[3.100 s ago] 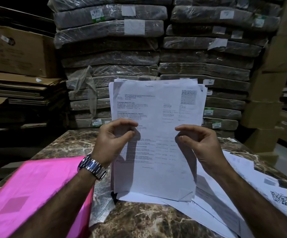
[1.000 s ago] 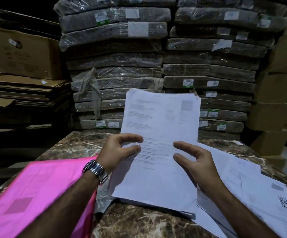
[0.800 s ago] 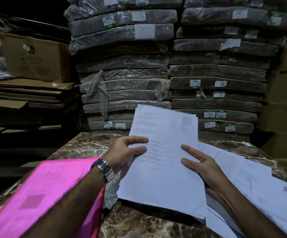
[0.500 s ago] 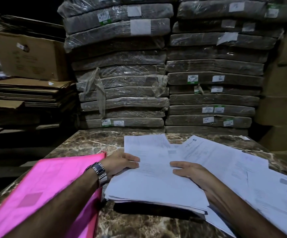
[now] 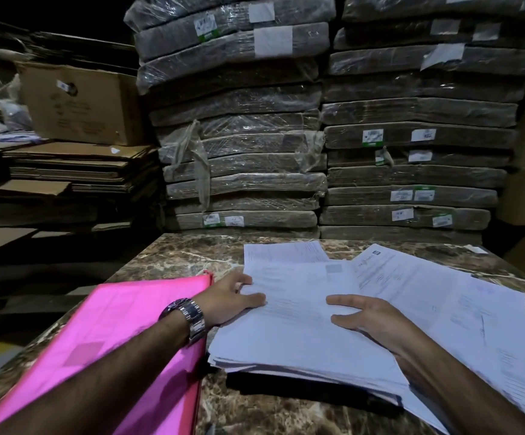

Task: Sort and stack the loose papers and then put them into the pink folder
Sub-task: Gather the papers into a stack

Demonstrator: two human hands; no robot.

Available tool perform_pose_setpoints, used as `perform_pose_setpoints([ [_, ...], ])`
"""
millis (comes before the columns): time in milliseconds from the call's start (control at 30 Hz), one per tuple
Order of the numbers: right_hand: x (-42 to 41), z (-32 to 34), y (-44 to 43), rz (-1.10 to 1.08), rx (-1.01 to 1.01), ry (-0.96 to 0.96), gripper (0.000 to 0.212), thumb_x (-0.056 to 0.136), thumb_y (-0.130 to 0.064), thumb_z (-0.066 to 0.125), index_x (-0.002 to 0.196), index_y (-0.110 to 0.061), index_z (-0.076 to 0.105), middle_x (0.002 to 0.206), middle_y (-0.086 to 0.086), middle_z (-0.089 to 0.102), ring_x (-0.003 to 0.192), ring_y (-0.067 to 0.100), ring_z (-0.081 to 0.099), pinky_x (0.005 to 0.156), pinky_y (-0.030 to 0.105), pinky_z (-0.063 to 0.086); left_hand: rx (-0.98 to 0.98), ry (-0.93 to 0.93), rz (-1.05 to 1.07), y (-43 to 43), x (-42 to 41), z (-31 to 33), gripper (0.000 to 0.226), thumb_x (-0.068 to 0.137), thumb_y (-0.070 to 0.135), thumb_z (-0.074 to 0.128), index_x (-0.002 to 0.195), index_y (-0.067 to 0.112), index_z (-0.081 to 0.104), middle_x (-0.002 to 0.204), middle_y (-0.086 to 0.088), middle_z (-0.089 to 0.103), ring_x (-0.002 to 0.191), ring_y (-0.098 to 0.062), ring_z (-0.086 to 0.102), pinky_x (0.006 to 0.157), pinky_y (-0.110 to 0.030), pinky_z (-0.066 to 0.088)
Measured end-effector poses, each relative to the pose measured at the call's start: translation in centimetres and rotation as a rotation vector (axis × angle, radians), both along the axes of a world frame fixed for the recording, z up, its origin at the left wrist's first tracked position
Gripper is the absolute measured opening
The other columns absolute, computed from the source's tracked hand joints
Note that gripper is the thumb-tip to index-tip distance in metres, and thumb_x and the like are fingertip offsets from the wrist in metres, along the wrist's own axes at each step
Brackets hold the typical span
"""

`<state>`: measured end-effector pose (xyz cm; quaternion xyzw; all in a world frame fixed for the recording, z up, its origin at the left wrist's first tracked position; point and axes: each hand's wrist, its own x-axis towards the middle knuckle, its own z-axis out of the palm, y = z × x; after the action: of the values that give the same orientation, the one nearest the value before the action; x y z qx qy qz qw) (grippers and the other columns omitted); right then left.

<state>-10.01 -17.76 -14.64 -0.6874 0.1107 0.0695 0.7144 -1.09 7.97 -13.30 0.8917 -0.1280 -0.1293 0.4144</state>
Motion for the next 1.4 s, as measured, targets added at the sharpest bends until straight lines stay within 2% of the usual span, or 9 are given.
perform_pose_setpoints([
  [67,0.1,0.0,-0.1,-0.02,-0.079,-0.034,0.031,0.081,0.002,0.072,0.106,-0.015,0.074,0.092,0.005,0.077,0.077,0.018,0.075,0.054,0.019,0.055,0.051,-0.075,0.015,1.3,0.3,0.3,0.045,0.088,0.043,0.06,0.125,0.02,0.05,0.099,0.004,0.063,0.072,-0.005,0.061,0.055,-0.017,0.041],
  [133,0.0,0.1,-0.1,-0.037,-0.106,-0.056,0.03,0.08,0.002,0.073,0.104,-0.016,0.074,0.082,-0.004,0.075,0.068,0.01,0.074,0.05,0.015,0.053,0.249,-0.265,0.011,2.8,0.6,0.5,0.028,0.092,0.035,0.054,0.113,0.018,0.06,0.085,0.003,0.067,0.061,-0.002,0.058,0.053,-0.017,0.039],
  [267,-0.3,-0.1,0.2,-0.047,-0.16,-0.082,0.028,0.081,0.002,0.072,0.102,-0.016,0.074,0.082,-0.005,0.071,0.065,0.012,0.074,0.047,0.016,0.052,0.735,-0.572,-0.045,5.3,1.5,0.3,0.03,0.094,0.023,0.044,0.121,0.026,0.056,0.113,-0.008,0.067,0.101,-0.027,0.062,0.079,-0.03,0.046],
  [433,-0.5,-0.3,0.6,-0.082,-0.181,-0.095,0.029,0.081,0.003,0.071,0.105,-0.013,0.073,0.092,0.009,0.076,0.074,0.027,0.075,0.049,0.021,0.054,0.993,-0.575,-0.178,6.1,1.8,0.3,0.052,0.089,0.019,0.047,0.138,0.036,0.039,0.121,-0.006,0.061,0.107,-0.026,0.059,0.079,-0.033,0.049],
  [600,-0.6,-0.6,0.7,-0.072,-0.17,-0.102,0.028,0.082,0.003,0.071,0.104,-0.014,0.073,0.092,0.011,0.076,0.072,0.027,0.075,0.049,0.023,0.055,1.054,-0.606,-0.255,6.2,2.4,-0.2,0.042,0.093,0.023,0.041,0.135,0.028,0.041,0.112,-0.007,0.063,0.097,-0.027,0.061,0.074,-0.035,0.051],
  [867,-0.5,-0.7,0.9,-0.086,-0.159,-0.1,0.028,0.082,0.002,0.072,0.104,-0.015,0.073,0.099,0.011,0.075,0.08,0.03,0.075,0.068,0.035,0.061,1.047,-0.669,-0.186,5.4,1.7,0.4,0.031,0.096,0.034,0.033,0.103,0.013,0.055,0.094,-0.013,0.064,0.069,-0.026,0.052,0.062,-0.033,0.042],
  [1100,-0.8,0.0,1.0,-0.07,-0.159,-0.135,0.029,0.081,-0.001,0.073,0.103,-0.021,0.074,0.099,0.003,0.075,0.077,0.025,0.075,0.064,0.032,0.061,1.045,-0.538,-0.092,5.1,1.3,1.3,0.029,0.077,0.012,0.054,0.101,0.013,0.07,0.103,-0.006,0.071,0.097,-0.025,0.065,0.08,-0.03,0.052],
  [1267,-1.0,0.9,0.6,0.002,-0.143,-0.161,0.031,0.083,-0.003,0.072,0.106,-0.024,0.073,0.094,-0.008,0.074,0.07,0.009,0.074,0.05,0.014,0.052,0.951,-0.546,-0.127,4.7,1.1,2.7,0.051,0.078,0.021,0.065,0.128,0.014,0.055,0.122,-0.004,0.062,0.114,-0.022,0.056,0.09,-0.026,0.044],
  [1400,-1.0,1.1,0.0,0.082,-0.162,-0.156,0.034,0.083,-0.004,0.071,0.109,-0.025,0.072,0.107,-0.011,0.071,0.077,-0.006,0.071,0.059,0.006,0.05,0.905,-0.522,-0.136,4.0,1.1,3.1,0.062,0.077,0.016,0.066,0.135,0.01,0.045,0.132,-0.006,0.054,0.121,-0.023,0.05,0.097,-0.026,0.04],
])
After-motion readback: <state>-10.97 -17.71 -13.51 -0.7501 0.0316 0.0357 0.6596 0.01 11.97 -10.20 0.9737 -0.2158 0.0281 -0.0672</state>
